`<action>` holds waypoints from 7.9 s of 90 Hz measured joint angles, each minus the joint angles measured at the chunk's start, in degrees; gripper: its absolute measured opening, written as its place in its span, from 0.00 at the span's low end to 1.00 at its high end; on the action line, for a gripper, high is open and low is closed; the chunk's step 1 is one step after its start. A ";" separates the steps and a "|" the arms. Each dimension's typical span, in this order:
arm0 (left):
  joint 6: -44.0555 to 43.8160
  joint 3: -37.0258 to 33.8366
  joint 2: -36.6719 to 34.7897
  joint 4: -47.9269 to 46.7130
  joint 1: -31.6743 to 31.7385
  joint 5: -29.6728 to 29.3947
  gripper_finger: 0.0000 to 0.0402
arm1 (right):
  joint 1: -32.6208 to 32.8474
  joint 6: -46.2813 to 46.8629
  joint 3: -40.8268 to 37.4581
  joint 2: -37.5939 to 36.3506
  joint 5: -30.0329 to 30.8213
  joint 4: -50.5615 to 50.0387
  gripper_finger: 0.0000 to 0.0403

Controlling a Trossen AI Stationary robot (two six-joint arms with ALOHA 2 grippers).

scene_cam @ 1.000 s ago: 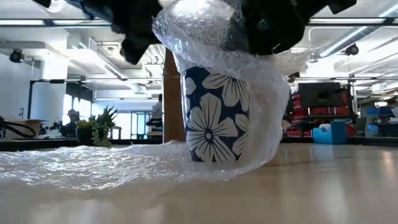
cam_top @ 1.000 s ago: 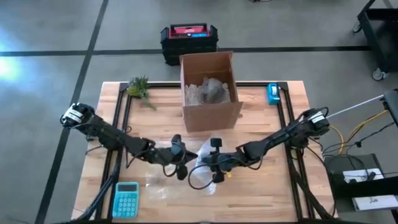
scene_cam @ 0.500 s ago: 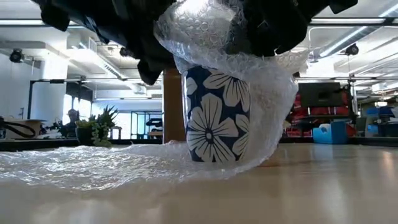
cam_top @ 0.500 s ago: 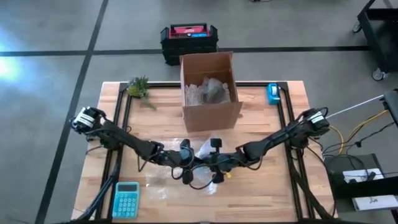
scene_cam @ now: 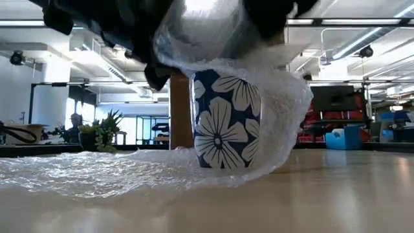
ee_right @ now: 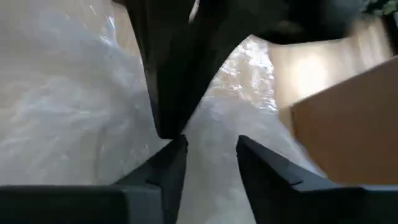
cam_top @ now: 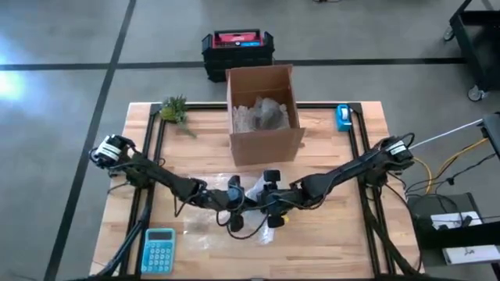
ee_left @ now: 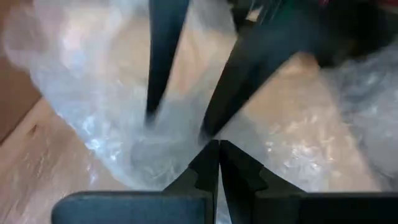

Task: Wrap mug
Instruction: Wrap the white mug with the bubble wrap

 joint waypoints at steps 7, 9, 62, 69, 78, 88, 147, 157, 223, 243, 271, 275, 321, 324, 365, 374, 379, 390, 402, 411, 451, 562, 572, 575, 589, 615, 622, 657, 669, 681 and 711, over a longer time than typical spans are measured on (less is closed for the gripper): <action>-0.04 0.06 -0.11 -0.10 0.00 0.05 0.00 | 0.18 0.39 3.26 -0.31 0.14 -7.16 0.38; -0.04 0.06 -0.11 -0.10 0.00 0.06 0.00 | 0.22 0.44 3.79 -0.34 0.10 -8.23 0.39; -0.01 0.09 -0.12 0.90 -0.01 0.10 0.00 | 0.27 10.41 -6.86 -7.23 12.80 -21.82 0.34; -0.01 0.12 -0.15 0.94 -0.02 0.10 0.00 | 0.27 7.79 -9.54 -7.61 12.45 -10.87 0.32; -0.01 0.12 -0.15 1.34 -0.06 0.10 0.00 | 0.57 2.10 -11.53 -7.53 6.09 2.89 0.28; -0.01 0.12 -0.20 1.53 -0.07 0.12 0.00 | 0.69 -0.13 -12.90 -6.28 -3.82 14.88 0.22; 0.37 0.21 -8.02 -0.41 -0.44 2.70 0.00 | -1.51 1.02 -12.36 1.43 -7.19 18.17 0.01; -0.04 0.21 -13.16 -5.75 -0.92 3.36 0.00 | -1.63 0.89 -12.36 1.43 -7.19 18.33 0.00; -2.74 6.30 4.74 -3.63 2.25 4.64 0.00 | -1.81 0.39 -12.38 0.46 -6.97 17.17 0.01; -2.79 6.88 5.13 -4.09 2.38 4.26 0.00 | -1.78 0.41 -5.70 -1.09 -7.12 6.03 0.00; -2.81 6.75 4.72 -4.63 2.41 4.07 0.00 | -1.77 0.32 3.00 -1.28 -11.34 -4.34 0.00; -2.81 6.75 4.70 -4.61 2.40 4.10 0.00 | -1.96 0.07 2.71 -1.11 -13.38 -2.82 0.00; -4.73 14.06 2.68 -21.77 1.22 4.47 0.00 | -2.70 0.00 -0.27 6.22 -16.72 1.74 0.00; -4.75 15.20 2.58 -24.25 1.20 4.41 0.00 | -2.73 0.00 -0.31 6.20 -16.65 1.60 0.00; -2.76 23.35 -1.04 -43.55 -2.36 10.40 0.00 | -3.14 0.56 -0.44 6.42 -16.11 1.53 0.00; -3.23 22.37 -0.83 -43.78 -3.08 14.77 0.00 | -3.38 0.59 -0.49 6.44 -16.08 1.41 0.00; -2.23 22.02 -0.23 -43.06 -3.02 14.52 0.00 | -3.47 0.56 -0.49 6.44 -16.04 1.44 0.00; 0.91 21.94 1.38 -38.63 -2.41 6.34 0.00 | -3.49 0.56 -0.49 6.44 -16.06 1.65 0.00; 3.91 21.90 2.37 -34.41 -1.74 -1.34 0.00 | -3.47 0.52 -0.49 6.44 -16.05 1.74 0.00; 3.91 21.85 4.16 -32.35 -1.16 -1.68 0.00 | -3.47 0.50 -0.51 6.49 -16.15 1.59 0.00; 5.01 21.85 7.93 -30.04 -0.64 -1.80 0.00 | -3.32 2.72 -0.82 6.03 -17.82 -0.58 0.00; 6.37 21.13 5.79 -33.60 -1.03 -0.55 0.00 | -3.12 -5.68 0.31 0.59 -17.88 -4.14 0.25; 6.34 21.13 5.79 -33.59 -1.03 -0.64 0.00 | -3.12 -6.15 0.82 0.17 -17.81 -4.39 0.22; 6.28 21.13 5.79 -33.57 -1.03 -0.66 0.00 | -3.12 -6.18 0.94 0.17 -17.81 -4.37 0.21; 6.52 21.45 5.16 -33.63 -1.22 -0.72 0.00 | -3.20 -5.72 0.78 0.26 -17.66 -4.21 0.18; 7.40 21.81 0.07 -33.28 -1.95 -4.06 0.00 | -3.25 -5.16 0.36 2.02 -17.66 -3.61 0.13; 7.66 21.81 0.39 -32.33 -1.95 -5.47 0.00 | -3.25 -5.16 0.36 2.11 -17.66 -3.64 0.12; 8.14 21.81 6.88 -30.41 -1.62 -5.86 0.00 | -3.21 -4.21 0.41 1.01 -17.90 -5.07 0.18; 8.08 21.81 7.04 -30.83 -1.45 -5.40 0.00 | -3.25 -4.05 0.82 -1.05 -17.64 -4.58 0.22; 7.94 21.81 7.04 -30.77 -1.48 -5.40 0.00 | -3.25 -4.73 0.80 -2.88 -17.64 -5.61 0.24; 7.90 21.77 5.21 -31.72 -1.85 -5.22 0.00 | -3.25 -3.99 0.10 -2.54 -17.58 -6.66 0.28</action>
